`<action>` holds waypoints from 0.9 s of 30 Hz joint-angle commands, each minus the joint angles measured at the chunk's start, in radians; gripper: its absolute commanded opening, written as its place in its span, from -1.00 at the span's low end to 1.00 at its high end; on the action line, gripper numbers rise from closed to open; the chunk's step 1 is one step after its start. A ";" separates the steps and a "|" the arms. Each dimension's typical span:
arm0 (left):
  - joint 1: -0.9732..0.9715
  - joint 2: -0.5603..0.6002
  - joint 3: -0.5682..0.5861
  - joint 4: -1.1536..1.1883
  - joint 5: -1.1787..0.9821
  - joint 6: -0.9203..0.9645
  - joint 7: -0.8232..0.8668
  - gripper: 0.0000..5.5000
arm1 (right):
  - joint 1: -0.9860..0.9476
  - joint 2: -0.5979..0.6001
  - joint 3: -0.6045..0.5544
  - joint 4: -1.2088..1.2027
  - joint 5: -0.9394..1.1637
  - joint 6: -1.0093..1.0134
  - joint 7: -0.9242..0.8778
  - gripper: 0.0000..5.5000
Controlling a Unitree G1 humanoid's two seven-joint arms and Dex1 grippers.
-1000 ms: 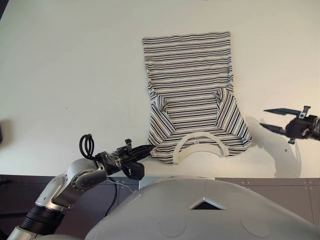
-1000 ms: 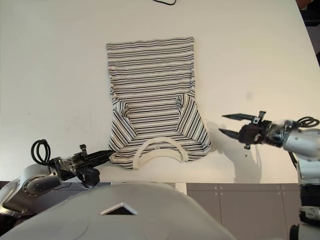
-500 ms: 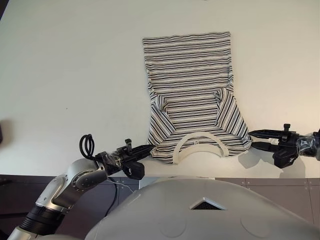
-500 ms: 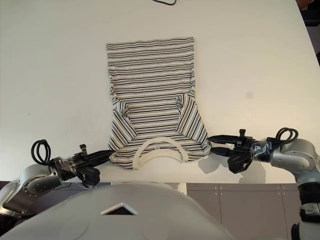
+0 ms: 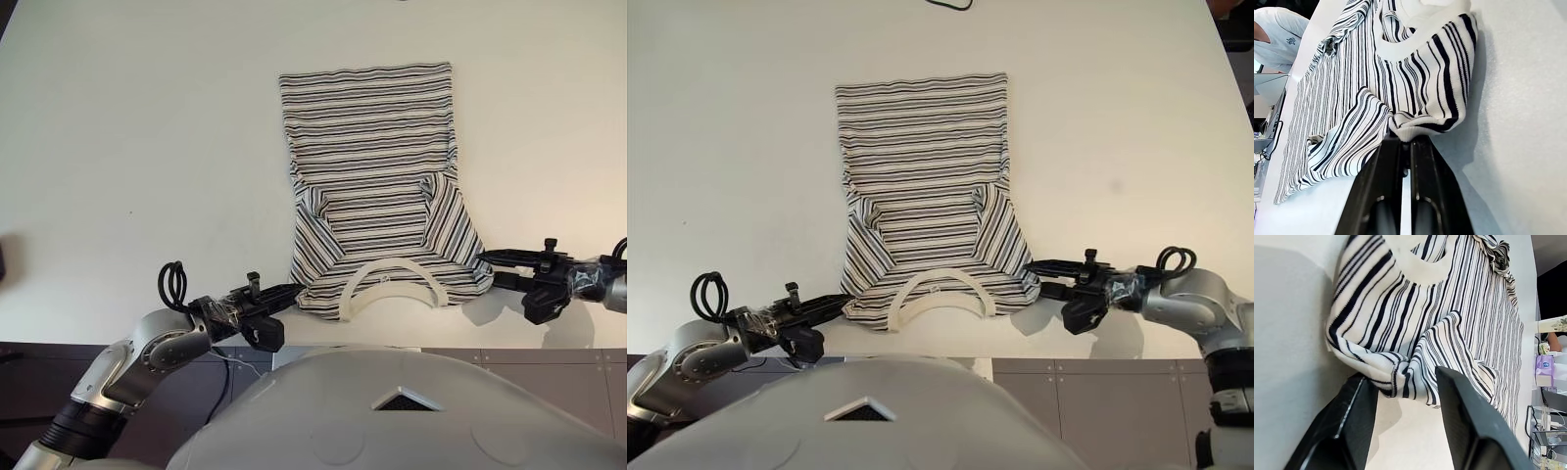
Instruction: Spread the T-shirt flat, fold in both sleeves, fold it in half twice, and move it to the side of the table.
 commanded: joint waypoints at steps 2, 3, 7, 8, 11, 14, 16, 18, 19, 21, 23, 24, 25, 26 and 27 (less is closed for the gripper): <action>0.001 0.005 -0.043 0.076 0.071 0.041 -0.041 -0.96 | 0.008 -0.010 0.085 -0.010 -0.056 0.062 0.019 -0.25; -0.001 0.006 -0.043 0.076 0.069 0.039 -0.043 -0.96 | 0.009 -0.015 0.097 -0.014 -0.053 0.069 0.021 -0.25; -0.002 0.018 -0.036 0.080 0.058 0.027 -0.046 -0.96 | -0.001 -0.039 0.127 -0.014 -0.037 0.090 0.022 -0.54; -0.002 0.019 -0.034 0.080 0.055 0.026 -0.046 -0.96 | -0.005 -0.046 0.133 -0.013 -0.031 0.094 0.023 -0.59; 0.000 0.020 -0.029 0.075 0.048 0.026 -0.044 -0.96 | -0.010 -0.067 0.156 -0.026 0.000 0.111 0.034 -0.83; -0.006 0.024 -0.020 0.050 0.020 0.037 -0.061 -0.96 | -0.017 -0.094 0.188 -0.072 0.071 0.142 0.063 -0.95; -0.002 0.038 -0.010 0.026 -0.032 0.035 -0.083 -0.96 | -0.021 -0.126 0.208 -0.117 0.143 0.182 0.103 -0.95; 0.008 0.056 0.007 -0.012 -0.113 0.048 -0.115 -0.96 | -0.016 -0.170 0.221 -0.183 0.235 0.246 0.161 -0.95; 0.024 0.070 0.021 -0.051 -0.186 0.072 -0.140 -0.96 | -0.004 -0.212 0.225 -0.237 0.319 0.304 0.207 -0.95; 0.077 0.113 0.055 -0.136 -0.320 0.120 -0.195 -0.96 | 0.044 -0.316 0.212 -0.357 0.505 0.434 0.298 -0.95; 0.175 0.174 0.111 -0.240 -0.447 0.176 -0.251 -0.96 | 0.143 -0.464 0.173 -0.478 0.707 0.559 0.377 -0.95; 0.232 0.195 0.143 -0.294 -0.503 0.204 -0.274 -0.96 | 0.200 -0.537 0.153 -0.531 0.801 0.610 0.405 -0.95; 0.283 0.207 0.174 -0.345 -0.557 0.234 -0.290 -0.96 | 0.251 -0.600 0.138 -0.571 0.882 0.650 0.429 -0.95; 0.330 0.215 0.211 -0.393 -0.609 0.263 -0.306 -0.96 | 0.296 -0.660 0.122 -0.605 0.959 0.686 0.446 -0.95; 0.373 0.219 0.257 -0.443 -0.680 0.303 -0.321 -0.96 | 0.321 -0.717 0.104 -0.634 1.052 0.728 0.470 -0.95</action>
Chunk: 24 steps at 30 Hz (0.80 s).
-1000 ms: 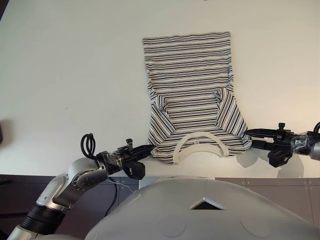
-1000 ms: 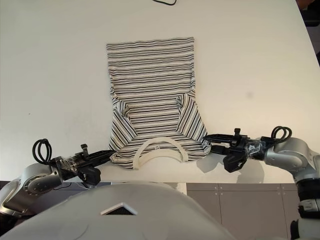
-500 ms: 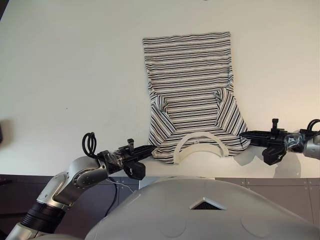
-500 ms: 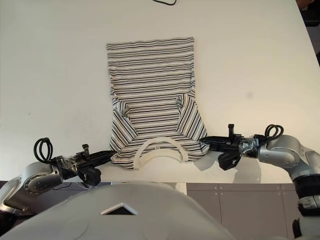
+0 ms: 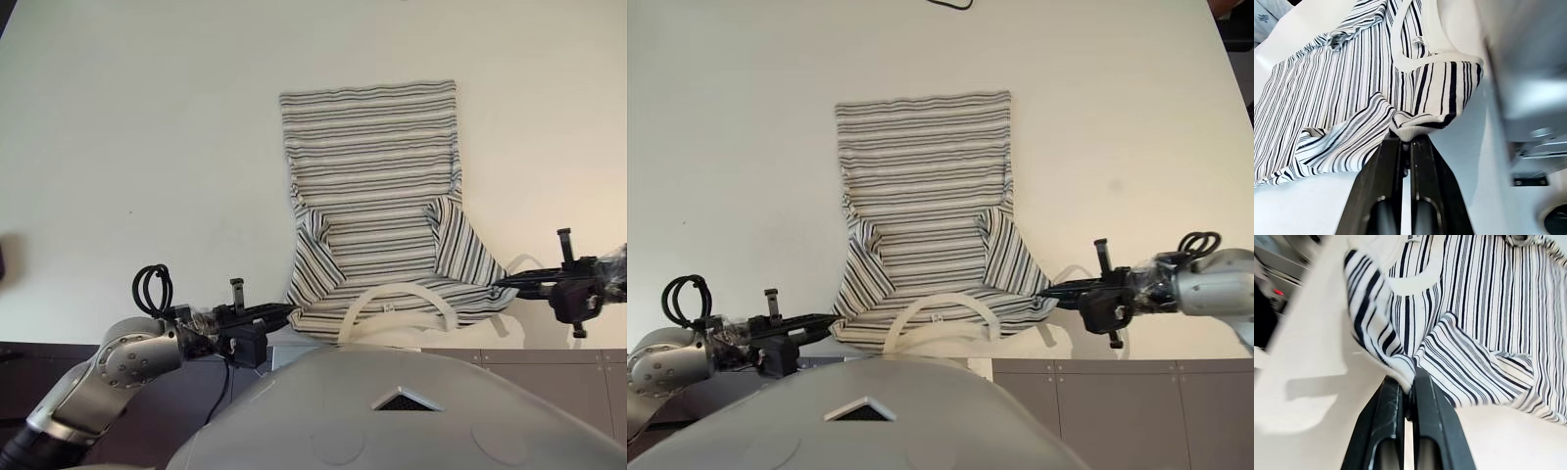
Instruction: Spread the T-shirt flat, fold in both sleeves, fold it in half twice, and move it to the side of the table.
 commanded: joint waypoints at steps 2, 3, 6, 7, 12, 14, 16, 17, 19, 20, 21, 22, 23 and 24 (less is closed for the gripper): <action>0.193 0.036 0.208 -0.223 -0.290 0.168 -0.077 -0.96 | 0.089 -0.284 -0.069 -0.135 0.404 0.188 0.117 -0.95; 0.219 0.031 0.255 -0.258 -0.357 0.208 -0.091 -0.96 | 0.086 -0.278 -0.149 -0.147 0.475 0.283 0.179 -0.95; 0.203 0.024 0.368 -0.296 -0.572 0.346 -0.108 -0.96 | -0.019 -0.268 -0.280 -0.164 0.641 0.543 0.280 -0.95; 0.133 0.027 0.382 -0.276 -0.643 0.400 -0.091 -0.96 | -0.062 -0.252 -0.289 -0.164 0.648 0.607 0.276 -0.95; -0.403 -0.017 0.242 -0.026 -0.741 0.631 -0.049 -0.96 | -0.656 0.162 -0.033 -0.017 0.435 0.994 0.294 -0.95; -0.637 -0.084 0.157 0.131 -0.696 0.699 -0.035 -0.96 | -0.876 0.353 0.064 0.158 0.319 1.089 0.304 -0.95; -0.815 -0.145 0.083 0.270 -0.627 0.732 -0.046 -0.96 | -1.038 0.508 0.128 0.365 0.200 1.104 0.302 -0.95; -0.876 -0.167 0.056 0.320 -0.604 0.745 -0.057 -0.96 | -1.096 0.563 0.148 0.449 0.152 1.103 0.303 -0.95; -1.015 -0.225 -0.002 0.453 -0.544 0.757 -0.089 -0.96 | -1.195 0.672 0.177 0.648 0.049 1.064 0.287 -0.95; -1.084 -0.256 -0.032 0.534 -0.506 0.751 -0.109 -0.96 | -1.231 0.717 0.186 0.740 0.003 1.038 0.278 -0.95; -1.149 -0.285 -0.065 0.625 -0.471 0.750 -0.140 -0.96 | -1.265 0.764 0.199 0.838 -0.050 1.005 0.259 -0.95; -1.198 -0.311 -0.089 0.707 -0.435 0.736 -0.163 -0.96 | -1.290 0.803 0.206 0.920 -0.095 0.974 0.249 -0.95; -1.259 -0.348 -0.116 0.819 -0.392 0.718 -0.187 -0.96 | -1.310 0.841 0.212 1.010 -0.144 0.937 0.225 -0.95; -1.303 -0.378 -0.131 0.906 -0.358 0.697 -0.206 -0.96 | -1.326 0.871 0.210 1.083 -0.184 0.907 0.212 -0.95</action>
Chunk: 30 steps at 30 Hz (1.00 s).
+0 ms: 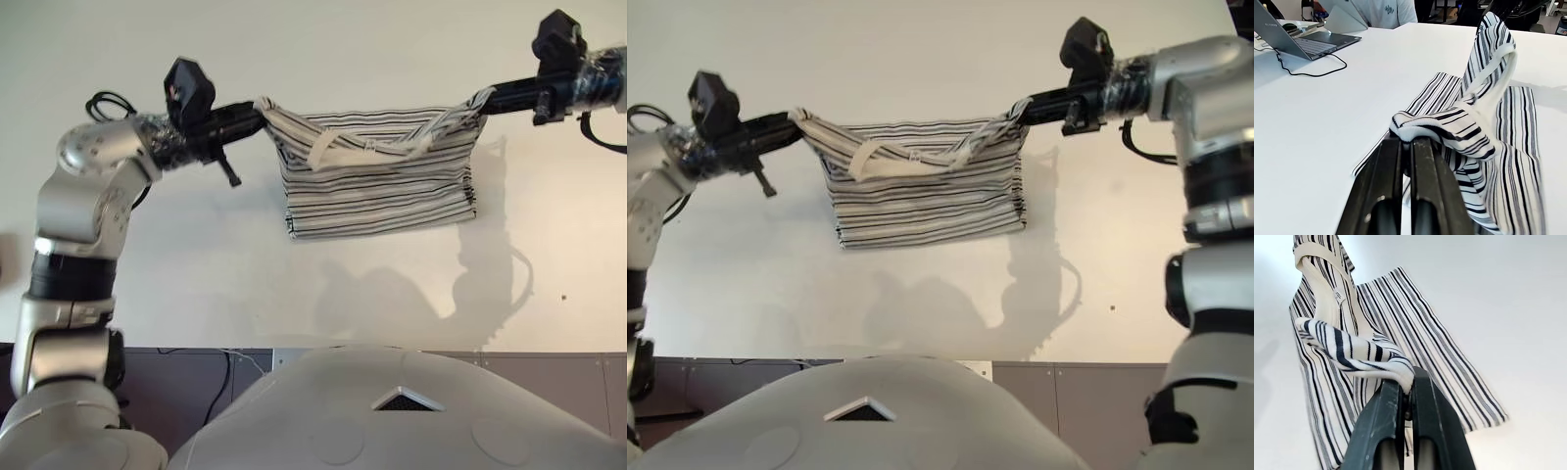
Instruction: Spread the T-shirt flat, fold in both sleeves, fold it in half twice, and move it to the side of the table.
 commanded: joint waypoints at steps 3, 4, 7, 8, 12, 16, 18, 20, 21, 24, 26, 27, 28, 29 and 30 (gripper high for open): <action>-0.262 -0.155 -0.090 0.509 0.206 -0.106 -0.095 -0.96 | -0.108 0.154 0.001 0.390 -0.220 -0.148 -0.093 -0.95; -0.279 -0.173 -0.104 0.586 0.247 -0.138 -0.096 -0.96 | -0.109 0.172 -0.003 0.431 -0.250 -0.167 -0.127 -0.95; -0.298 -0.226 -0.111 0.764 0.343 -0.230 -0.052 -0.84 | -0.122 0.239 -0.055 0.515 -0.297 -0.192 -0.255 -0.96; -0.295 -0.242 -0.096 0.792 0.353 -0.253 -0.034 -0.80 | -0.128 0.257 -0.091 0.530 -0.290 -0.190 -0.291 -0.96; -0.294 -0.297 0.014 0.846 0.324 -0.310 0.051 -0.55 | -0.129 0.281 -0.219 0.558 -0.264 -0.171 -0.370 -0.73; -0.323 -0.334 0.134 0.885 0.281 -0.297 0.135 -0.55 | -0.098 0.295 -0.259 0.562 -0.295 -0.158 -0.394 -0.73; -0.314 -0.344 0.140 0.904 0.309 -0.304 0.173 -0.55 | -0.087 0.305 -0.263 0.568 -0.319 -0.149 -0.433 -0.73; -0.291 -0.346 0.136 0.910 0.343 -0.315 0.212 -0.55 | -0.088 0.319 -0.286 0.571 -0.324 -0.140 -0.484 -0.73; -0.279 -0.346 0.138 0.906 0.352 -0.318 0.225 -0.55 | -0.092 0.326 -0.306 0.573 -0.318 -0.136 -0.515 -0.73; -0.211 -0.349 0.131 0.815 0.378 -0.332 0.243 -0.55 | -0.109 0.352 -0.407 0.581 -0.267 -0.127 -0.650 -0.73; -0.142 -0.349 0.120 0.682 0.389 -0.329 0.248 -0.55 | -0.109 0.364 -0.444 0.576 -0.260 -0.139 -0.710 -0.73; -0.109 -0.346 0.112 0.605 0.397 -0.325 0.247 -0.55 | -0.104 0.364 -0.440 0.568 -0.278 -0.169 -0.726 -0.73; -0.072 -0.337 0.102 0.499 0.409 -0.317 0.252 -0.55 | -0.094 0.361 -0.418 0.553 -0.311 -0.218 -0.724 -0.73; -0.041 -0.330 0.093 0.404 0.420 -0.308 0.254 -0.55 | -0.084 0.357 -0.394 0.538 -0.344 -0.275 -0.722 -0.73; -0.016 -0.324 0.082 0.303 0.429 -0.295 0.252 -0.55 | -0.073 0.353 -0.371 0.518 -0.372 -0.335 -0.701 -0.73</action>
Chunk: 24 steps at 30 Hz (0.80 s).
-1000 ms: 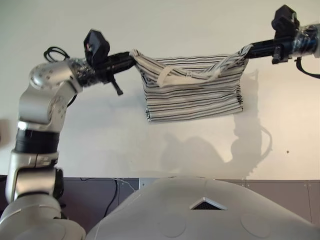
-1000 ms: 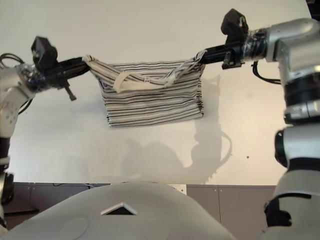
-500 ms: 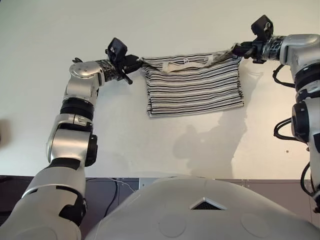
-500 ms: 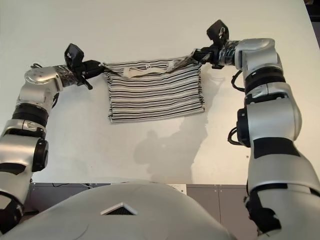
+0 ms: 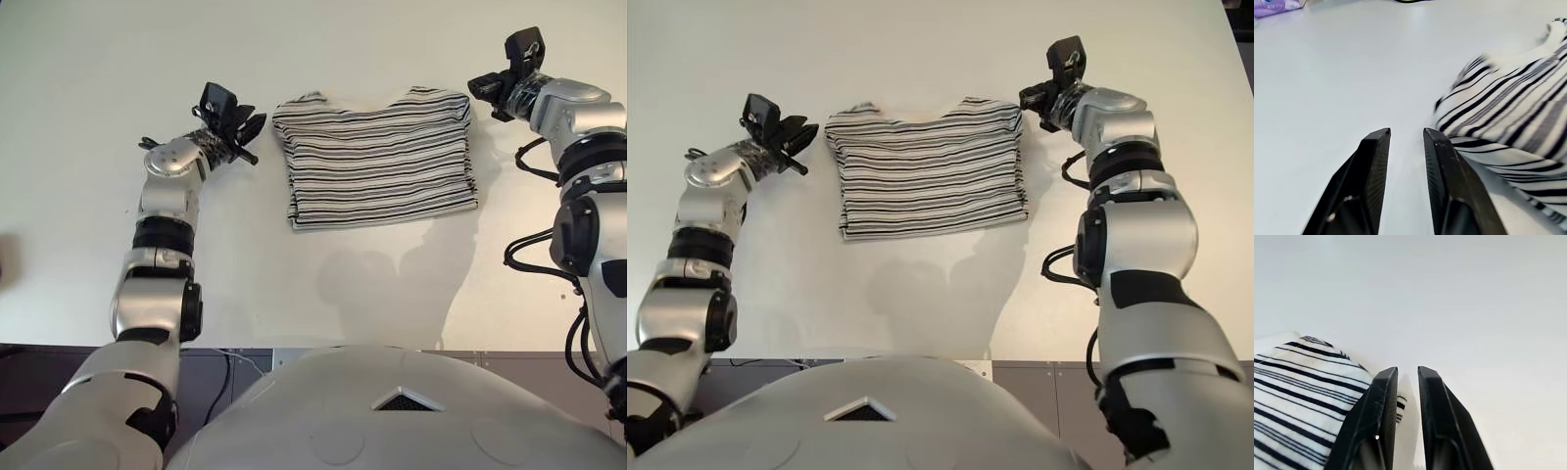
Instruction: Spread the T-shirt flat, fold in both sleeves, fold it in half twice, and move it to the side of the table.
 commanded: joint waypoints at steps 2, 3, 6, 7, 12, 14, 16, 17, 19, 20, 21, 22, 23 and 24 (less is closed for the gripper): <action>0.123 0.037 -0.076 -0.486 0.072 0.045 -0.006 -0.55 | 0.038 -0.015 0.113 -0.089 -0.146 -0.283 0.070 -0.73; 0.149 0.047 -0.109 -0.588 0.089 0.056 -0.023 -0.55 | 0.055 -0.030 0.158 -0.106 -0.195 -0.373 0.095 -0.73; 0.230 0.093 -0.201 -0.783 0.154 0.058 -0.077 -0.55 | 0.080 -0.082 0.280 -0.115 -0.344 -0.605 0.110 -0.73; 0.264 0.118 -0.239 -0.827 0.194 0.036 -0.094 -0.55 | 0.081 -0.100 0.321 -0.106 -0.395 -0.673 0.106 -0.73; 0.397 0.178 -0.395 -0.865 0.343 -0.003 -0.131 -0.55 | 0.082 -0.161 0.509 -0.044 -0.639 -0.879 0.033 -0.73; 0.416 0.202 -0.434 -0.821 0.401 -0.026 -0.137 -0.55 | 0.085 -0.179 0.567 -0.034 -0.713 -0.947 -0.002 -0.73; 0.436 0.218 -0.449 -0.789 0.427 -0.030 -0.139 -0.55 | 0.104 -0.191 0.598 -0.037 -0.735 -1.023 0.029 -0.73; 0.443 0.220 -0.447 -0.779 0.426 -0.024 -0.140 -0.55 | 0.115 -0.202 0.611 -0.042 -0.742 -1.057 0.051 -0.73; 0.446 0.227 -0.435 -0.754 0.427 -0.025 -0.135 -0.55 | 0.138 -0.228 0.633 -0.053 -0.738 -1.116 0.122 -0.73; 0.444 0.232 -0.424 -0.732 0.425 -0.029 -0.129 -0.55 | 0.159 -0.240 0.626 -0.060 -0.700 -1.140 0.211 -0.73; 0.435 0.238 -0.410 -0.702 0.425 -0.037 -0.120 -0.55 | 0.193 -0.254 0.610 -0.092 -0.614 -1.147 0.358 -0.73; 0.425 0.241 -0.396 -0.675 0.421 -0.044 -0.113 -0.55 | 0.229 -0.269 0.596 -0.144 -0.519 -1.131 0.494 -0.73; 0.406 0.249 -0.378 -0.636 0.421 -0.059 -0.104 -0.55 | 0.288 -0.308 0.595 -0.284 -0.379 -1.045 0.656 -0.73; 0.386 0.257 -0.366 -0.602 0.419 -0.074 -0.101 -0.55 | 0.336 -0.345 0.602 -0.412 -0.273 -0.965 0.767 -0.73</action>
